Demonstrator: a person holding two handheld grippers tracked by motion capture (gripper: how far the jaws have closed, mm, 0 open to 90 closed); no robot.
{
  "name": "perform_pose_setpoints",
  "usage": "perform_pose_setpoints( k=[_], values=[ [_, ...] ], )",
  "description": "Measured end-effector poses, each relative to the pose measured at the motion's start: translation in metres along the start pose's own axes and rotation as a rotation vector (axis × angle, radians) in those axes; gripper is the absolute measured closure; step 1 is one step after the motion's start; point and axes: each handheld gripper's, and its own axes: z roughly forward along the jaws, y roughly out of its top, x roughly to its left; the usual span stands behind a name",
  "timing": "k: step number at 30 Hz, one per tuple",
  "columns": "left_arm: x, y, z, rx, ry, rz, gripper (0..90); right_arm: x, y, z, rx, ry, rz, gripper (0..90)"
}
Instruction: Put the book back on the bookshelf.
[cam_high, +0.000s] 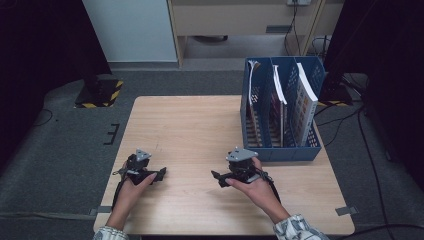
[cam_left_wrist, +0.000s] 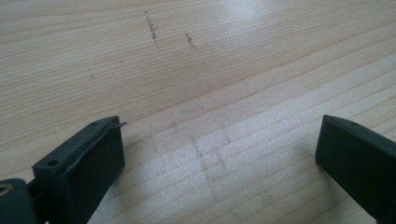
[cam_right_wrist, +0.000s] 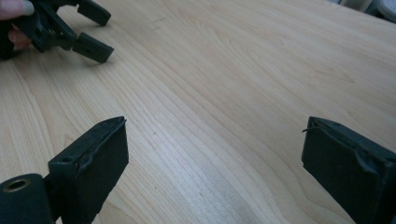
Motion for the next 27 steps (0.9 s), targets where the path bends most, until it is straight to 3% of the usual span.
perform_pose_setpoints(
  k=[8, 19, 27],
  values=[
    [0.0, 0.0, 0.0, 0.0, 0.0, 0.0, 0.6, 0.0, -0.008, 0.018, 0.07, 0.017, 0.024, 7.8],
    [0.0, 0.0, 0.0, 0.0, 0.0, 0.0, 0.6, 0.009, -0.016, 0.046, 0.161, 0.056, 0.003, 8.5],
    [0.0, 0.0, 0.0, 0.0, 0.0, 0.0, 0.5, 0.016, -0.015, 0.062, 0.166, 0.071, 0.015, 8.4]
  ],
)
